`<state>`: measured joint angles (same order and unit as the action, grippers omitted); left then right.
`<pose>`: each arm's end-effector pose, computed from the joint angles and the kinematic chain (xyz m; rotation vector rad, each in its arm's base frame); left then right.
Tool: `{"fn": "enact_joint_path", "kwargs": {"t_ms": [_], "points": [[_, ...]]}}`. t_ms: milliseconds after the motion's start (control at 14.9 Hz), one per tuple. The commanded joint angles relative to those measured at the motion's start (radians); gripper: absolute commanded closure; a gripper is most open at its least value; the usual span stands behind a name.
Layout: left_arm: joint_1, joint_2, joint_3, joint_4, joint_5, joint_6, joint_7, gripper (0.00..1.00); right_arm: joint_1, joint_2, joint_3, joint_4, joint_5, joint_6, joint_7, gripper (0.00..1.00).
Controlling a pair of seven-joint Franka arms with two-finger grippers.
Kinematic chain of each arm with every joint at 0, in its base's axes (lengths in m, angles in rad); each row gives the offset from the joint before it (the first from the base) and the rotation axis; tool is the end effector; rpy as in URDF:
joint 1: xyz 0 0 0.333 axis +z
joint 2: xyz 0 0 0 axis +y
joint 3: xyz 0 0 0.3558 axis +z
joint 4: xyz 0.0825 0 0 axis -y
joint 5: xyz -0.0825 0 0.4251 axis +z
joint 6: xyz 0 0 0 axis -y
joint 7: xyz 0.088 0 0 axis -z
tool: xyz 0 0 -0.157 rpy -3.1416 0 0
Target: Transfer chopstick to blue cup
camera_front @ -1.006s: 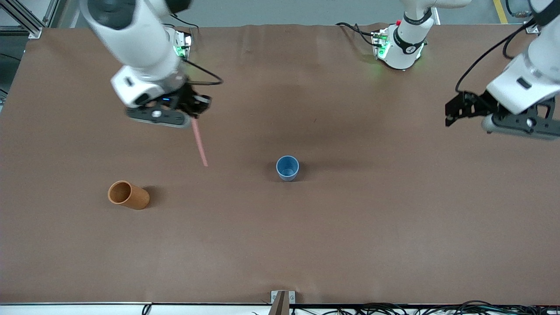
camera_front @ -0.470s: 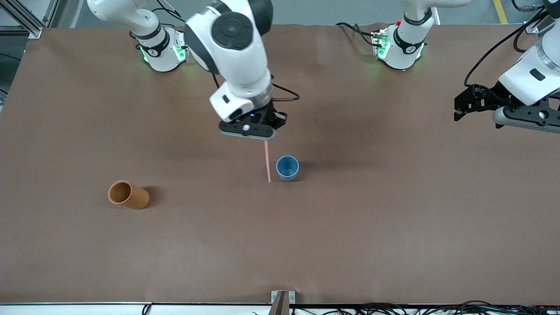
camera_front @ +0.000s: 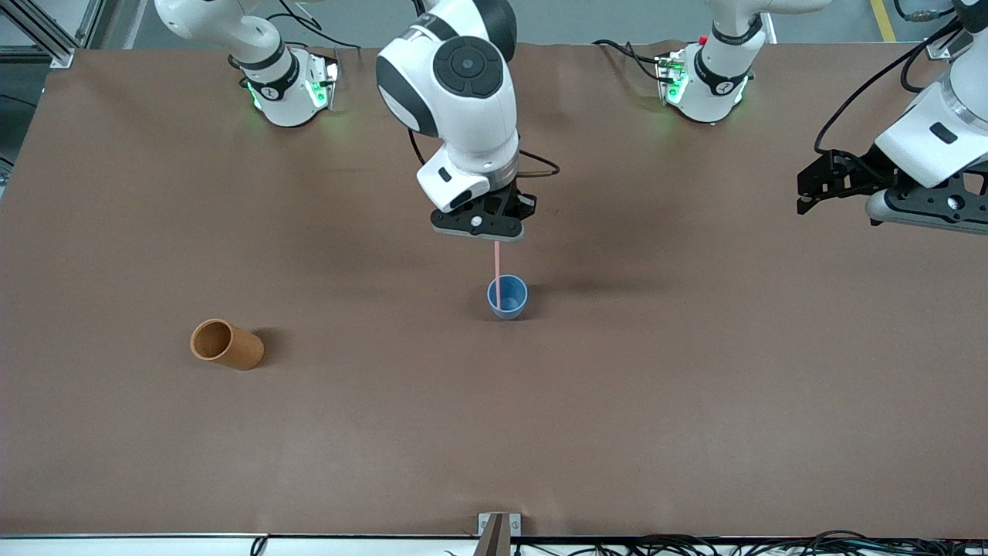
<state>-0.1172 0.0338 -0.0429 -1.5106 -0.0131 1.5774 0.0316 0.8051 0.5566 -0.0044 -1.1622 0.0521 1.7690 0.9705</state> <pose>0.6023 -0.0989 0.6255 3.1102 -0.2992 0.0500 0.5418 0.5700 0.4582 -3.0595 0.2731 0.0095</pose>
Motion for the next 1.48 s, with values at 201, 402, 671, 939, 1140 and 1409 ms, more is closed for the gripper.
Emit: {"fn": "enact_joint_path", "kwargs": {"t_ms": [201, 402, 671, 939, 1140, 1409], "points": [[0.005, -0.011, -0.005, -0.006, -0.013, 0.004, -0.007, 0.0, 0.025, 0.026, -0.012, -0.026, 0.005, 0.0, 0.01, 0.98], [0.007, -0.011, -0.005, -0.005, -0.014, 0.004, -0.002, 0.0, 0.017, 0.036, -0.014, -0.043, 0.009, 0.052, -0.006, 0.97], [0.005, -0.011, -0.005, -0.005, -0.019, 0.004, -0.015, 0.0, 0.011, 0.063, -0.014, -0.047, 0.009, 0.055, -0.027, 0.9], [0.01, -0.008, -0.005, -0.005, -0.018, 0.004, -0.015, 0.0, 0.017, 0.082, -0.014, -0.047, 0.014, 0.076, -0.021, 0.65], [0.01, 0.003, -0.005, 0.003, -0.013, 0.004, -0.001, 0.0, 0.013, 0.075, -0.016, -0.039, 0.011, 0.076, -0.012, 0.27], [0.01, 0.012, -0.005, 0.013, -0.015, 0.004, -0.006, 0.0, -0.062, -0.016, -0.02, -0.043, 0.017, 0.058, -0.029, 0.0]]}}
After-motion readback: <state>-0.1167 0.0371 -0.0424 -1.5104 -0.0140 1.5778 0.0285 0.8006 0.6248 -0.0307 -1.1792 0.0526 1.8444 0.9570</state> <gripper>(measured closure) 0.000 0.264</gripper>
